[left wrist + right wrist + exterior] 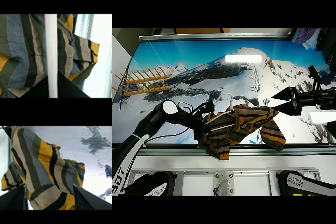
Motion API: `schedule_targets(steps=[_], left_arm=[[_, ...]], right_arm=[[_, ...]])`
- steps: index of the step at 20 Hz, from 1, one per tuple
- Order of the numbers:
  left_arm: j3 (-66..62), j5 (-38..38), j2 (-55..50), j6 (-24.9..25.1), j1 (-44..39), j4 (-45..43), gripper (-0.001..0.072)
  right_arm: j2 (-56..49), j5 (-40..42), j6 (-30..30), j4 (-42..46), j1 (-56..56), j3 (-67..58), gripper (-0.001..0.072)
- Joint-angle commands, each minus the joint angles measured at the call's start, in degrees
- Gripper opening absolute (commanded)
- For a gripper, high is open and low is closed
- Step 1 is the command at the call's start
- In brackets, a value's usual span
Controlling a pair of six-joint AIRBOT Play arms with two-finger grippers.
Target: Fold the clothes and pants, and hang the long-sleeved shirts on hangers.
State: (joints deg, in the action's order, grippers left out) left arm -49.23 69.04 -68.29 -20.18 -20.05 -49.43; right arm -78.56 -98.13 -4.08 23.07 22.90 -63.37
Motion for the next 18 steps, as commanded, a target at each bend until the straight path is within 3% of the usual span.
schedule_targets(steps=[1, 6, 18], left_arm=[[0.02, 0.42, -0.04, 0.0, 0.02, -0.02, 0.0012], [0.02, 0.39, -0.04, 0.0, 0.02, -0.02, 0.0012], [0.02, 0.37, -0.04, 0.0, 0.02, 0.0, 0.0012]], right_arm=[[-4.94, -5.4, -7.34, -0.83, 0.87, 1.66, 0.0637], [-9.33, -7.02, -10.38, -0.24, 0.42, 2.14, 0.0638], [-15.28, -4.98, -10.56, -0.46, -8.24, 2.16, 0.0638]])
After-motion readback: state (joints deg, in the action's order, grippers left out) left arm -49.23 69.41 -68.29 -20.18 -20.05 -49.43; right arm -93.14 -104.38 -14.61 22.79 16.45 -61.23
